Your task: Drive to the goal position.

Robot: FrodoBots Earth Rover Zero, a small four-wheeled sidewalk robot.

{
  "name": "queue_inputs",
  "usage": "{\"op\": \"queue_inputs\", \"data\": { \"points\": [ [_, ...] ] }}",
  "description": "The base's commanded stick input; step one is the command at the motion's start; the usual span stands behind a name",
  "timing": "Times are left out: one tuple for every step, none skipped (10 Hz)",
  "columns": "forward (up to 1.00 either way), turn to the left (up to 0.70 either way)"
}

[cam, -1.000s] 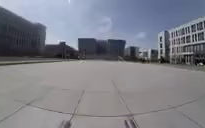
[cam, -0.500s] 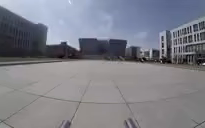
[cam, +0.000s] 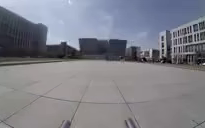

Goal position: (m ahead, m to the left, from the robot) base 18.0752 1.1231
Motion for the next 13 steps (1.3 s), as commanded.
{"op": "queue_inputs", "data": {
  "points": [
    [0.85,0.00],
    [0.85,0.00],
    [0.85,0.00],
    [0.85,0.00],
    [0.85,0.00],
    [0.85,0.00],
    [0.85,-0.02],
    [0.85,-0.24],
    [0.85,-0.34],
    [0.85,-0.34],
    [0.85,-0.21],
    [0.85,-0.10],
    [0.85,-0.02]
  ]
}}
